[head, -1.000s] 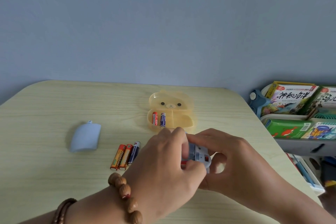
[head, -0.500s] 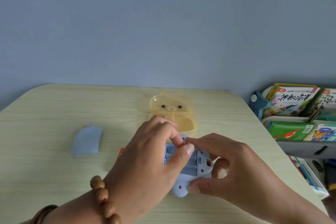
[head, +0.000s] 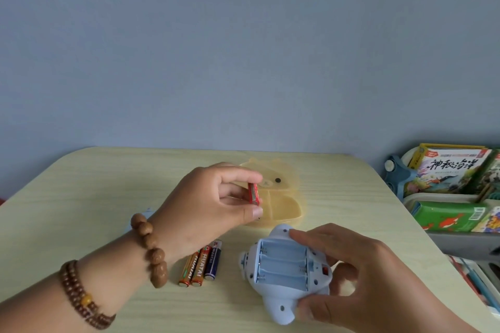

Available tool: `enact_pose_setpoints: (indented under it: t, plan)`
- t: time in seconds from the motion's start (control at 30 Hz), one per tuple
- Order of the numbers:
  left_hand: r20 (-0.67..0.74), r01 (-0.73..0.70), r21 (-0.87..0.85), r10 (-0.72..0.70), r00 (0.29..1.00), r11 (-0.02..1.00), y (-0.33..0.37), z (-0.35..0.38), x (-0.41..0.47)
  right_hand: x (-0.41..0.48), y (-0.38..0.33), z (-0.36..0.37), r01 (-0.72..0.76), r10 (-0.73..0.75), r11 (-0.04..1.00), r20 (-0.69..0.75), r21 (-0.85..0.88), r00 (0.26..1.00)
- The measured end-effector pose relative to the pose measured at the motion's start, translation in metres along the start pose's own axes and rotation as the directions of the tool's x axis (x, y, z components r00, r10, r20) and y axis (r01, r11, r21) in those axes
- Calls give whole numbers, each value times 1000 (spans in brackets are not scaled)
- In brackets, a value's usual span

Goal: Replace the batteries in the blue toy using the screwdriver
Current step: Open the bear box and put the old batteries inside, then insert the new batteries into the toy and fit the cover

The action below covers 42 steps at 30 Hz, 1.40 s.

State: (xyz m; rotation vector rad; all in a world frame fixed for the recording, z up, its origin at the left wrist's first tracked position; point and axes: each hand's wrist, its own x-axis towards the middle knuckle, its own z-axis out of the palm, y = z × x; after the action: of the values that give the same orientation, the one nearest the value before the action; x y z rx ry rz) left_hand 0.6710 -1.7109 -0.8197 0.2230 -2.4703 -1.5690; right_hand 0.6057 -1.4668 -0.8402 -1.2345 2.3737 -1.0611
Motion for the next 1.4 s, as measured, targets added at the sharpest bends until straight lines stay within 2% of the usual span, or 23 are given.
enact_pose_setpoints:
  t: [0.17,0.37,0.5,0.67,0.87,0.93,1.03,1.1,1.27,1.4]
  plan:
    - [-7,-105,281,111,994,954,-6,-4,28,1,1,3,-1,1,1000,6,-2,1000]
    - [146,-106,432,47,988,896,-10,7,49,5,-2,5,4,-4,1000,16,-3,1000]
    - [203,-128,473,34,979,872,-16,5,52,5,-1,5,3,-3,1000,13,-4,1000]
    - [239,-197,465,92,967,863,-23,4,52,4,1,5,-12,12,1000,6,13,1000]
    - [197,-261,435,192,961,862,-21,-16,40,2,-1,7,-43,42,999,6,17,999]
    - [222,-245,473,154,963,846,-17,-34,26,1,-1,6,-56,56,998,2,16,998]
    - [366,-199,568,-28,930,798,-16,-59,-1,0,-2,7,-75,75,996,1,41,997]
    - [397,-190,637,-107,911,747,-19,-63,-17,0,-3,8,-79,79,996,1,53,997]
    - [422,-273,737,-106,900,618,-30,-53,-32,-2,-5,8,-73,73,997,-5,35,997]
    - [380,-239,716,-80,921,656,-32,-54,-33,-2,-6,9,-72,73,997,-13,15,997]
